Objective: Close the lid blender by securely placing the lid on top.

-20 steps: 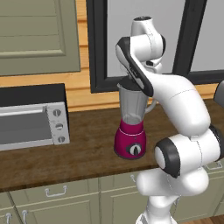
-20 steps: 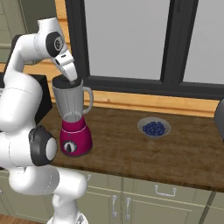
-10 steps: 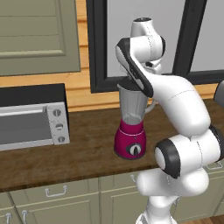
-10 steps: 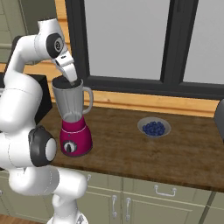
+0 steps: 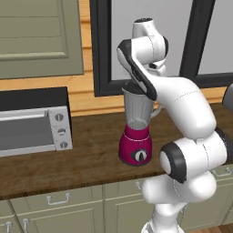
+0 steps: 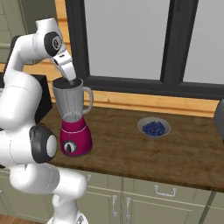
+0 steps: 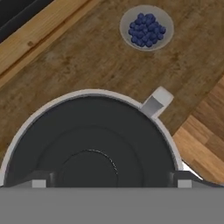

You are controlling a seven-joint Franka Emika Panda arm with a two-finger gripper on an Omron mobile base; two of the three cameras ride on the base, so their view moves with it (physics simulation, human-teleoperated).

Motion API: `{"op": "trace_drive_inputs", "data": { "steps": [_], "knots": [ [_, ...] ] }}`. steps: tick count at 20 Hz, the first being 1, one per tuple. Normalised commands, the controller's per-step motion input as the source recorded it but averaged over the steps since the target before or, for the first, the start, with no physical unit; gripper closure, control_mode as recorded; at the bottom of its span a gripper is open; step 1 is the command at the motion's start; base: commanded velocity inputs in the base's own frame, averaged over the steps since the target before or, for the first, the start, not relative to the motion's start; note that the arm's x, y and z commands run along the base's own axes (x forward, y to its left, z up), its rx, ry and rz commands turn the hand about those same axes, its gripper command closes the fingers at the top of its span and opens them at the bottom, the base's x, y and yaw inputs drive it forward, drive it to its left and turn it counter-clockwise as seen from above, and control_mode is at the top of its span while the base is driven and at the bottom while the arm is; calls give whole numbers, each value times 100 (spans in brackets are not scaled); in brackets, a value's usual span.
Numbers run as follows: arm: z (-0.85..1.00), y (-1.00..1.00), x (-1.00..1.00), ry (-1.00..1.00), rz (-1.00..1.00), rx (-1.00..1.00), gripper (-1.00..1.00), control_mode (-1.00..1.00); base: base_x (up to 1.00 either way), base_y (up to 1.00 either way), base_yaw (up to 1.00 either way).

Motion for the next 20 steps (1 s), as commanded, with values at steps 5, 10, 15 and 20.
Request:
{"op": "trace_drive_inputs", "data": {
  "steps": [5,10,15,20],
  "knots": [
    [-19,29,0,3,-2,-12,-100,-100,0,0,0],
    [-9,13,-12,0,-7,-8,-100,-100,0,0,0],
    [0,0,-64,0,-1,-2,-100,-100,0,0,0],
    [0,0,-85,-5,0,-1,-100,-100,0,0,0]
  ]
}}
